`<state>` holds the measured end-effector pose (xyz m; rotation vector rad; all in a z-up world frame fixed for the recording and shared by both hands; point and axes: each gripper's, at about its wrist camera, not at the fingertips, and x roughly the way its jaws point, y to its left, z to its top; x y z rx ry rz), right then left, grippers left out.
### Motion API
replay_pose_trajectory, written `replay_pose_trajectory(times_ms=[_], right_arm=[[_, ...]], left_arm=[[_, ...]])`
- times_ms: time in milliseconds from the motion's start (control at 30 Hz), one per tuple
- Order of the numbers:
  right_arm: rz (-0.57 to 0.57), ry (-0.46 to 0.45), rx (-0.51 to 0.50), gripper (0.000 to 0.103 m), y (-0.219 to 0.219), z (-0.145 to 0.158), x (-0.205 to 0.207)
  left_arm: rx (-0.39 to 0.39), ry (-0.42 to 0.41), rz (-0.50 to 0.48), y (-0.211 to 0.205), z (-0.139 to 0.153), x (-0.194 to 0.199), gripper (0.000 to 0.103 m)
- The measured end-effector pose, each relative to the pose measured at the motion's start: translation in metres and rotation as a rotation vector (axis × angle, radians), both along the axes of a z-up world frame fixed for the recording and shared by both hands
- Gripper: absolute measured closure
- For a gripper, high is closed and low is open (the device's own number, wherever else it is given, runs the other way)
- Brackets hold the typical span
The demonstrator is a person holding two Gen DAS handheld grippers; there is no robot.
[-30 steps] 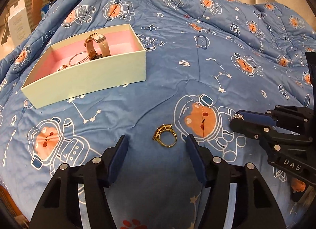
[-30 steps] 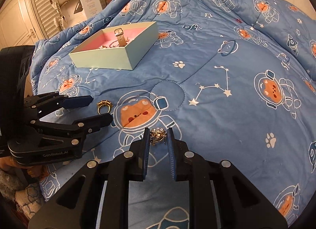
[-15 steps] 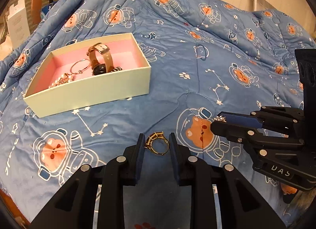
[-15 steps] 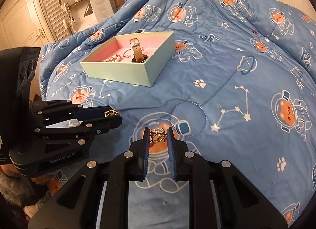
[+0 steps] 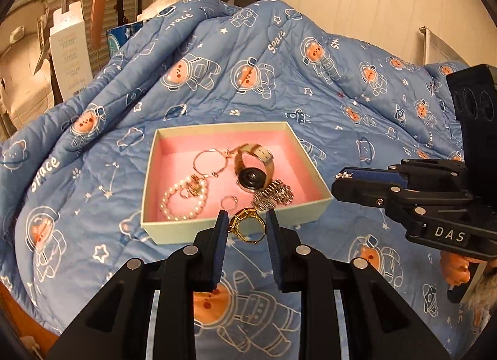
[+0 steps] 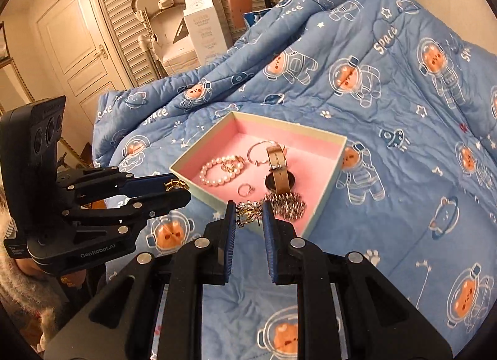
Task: Organize jewelry
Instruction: 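Carry the gold ring with the left tool while the right tool carries the cluster over the box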
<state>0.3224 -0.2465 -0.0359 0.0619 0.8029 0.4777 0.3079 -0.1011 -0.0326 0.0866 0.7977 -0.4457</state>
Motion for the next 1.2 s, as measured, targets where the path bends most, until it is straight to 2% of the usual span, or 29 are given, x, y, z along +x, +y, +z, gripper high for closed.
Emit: replay_pose_trajectory(times_ms=[133, 333, 567, 767, 900, 1200], right_arm=[[0.031, -0.008, -0.032, 0.085, 0.018, 0.011, 0.032], [0.041, 0.029, -0.068, 0.085, 0.040, 0.013, 0.082], [0.032, 0.132, -0.129, 0.085, 0.062, -0.012, 0.131], [0.027, 0.249, -0.157, 0.085, 0.072, -0.038, 0.166], [0.010, 0.331, -0.176, 0.085, 0.072, -0.056, 0.183], [0.017, 0.339, -0.265, 0.085, 0.079, -0.070, 0.189]], left_arm=[[0.018, 0.018, 0.006, 0.007, 0.001, 0.026, 0.079], [0.045, 0.078, 0.030, 0.014, -0.016, 0.062, 0.079], [0.089, 0.124, 0.026, 0.011, -0.033, 0.086, 0.079], [0.090, 0.164, 0.029, 0.009, -0.044, 0.097, 0.079], [0.083, 0.189, 0.032, 0.008, -0.050, 0.103, 0.079], [0.086, 0.205, 0.031, 0.003, -0.056, 0.110, 0.079]])
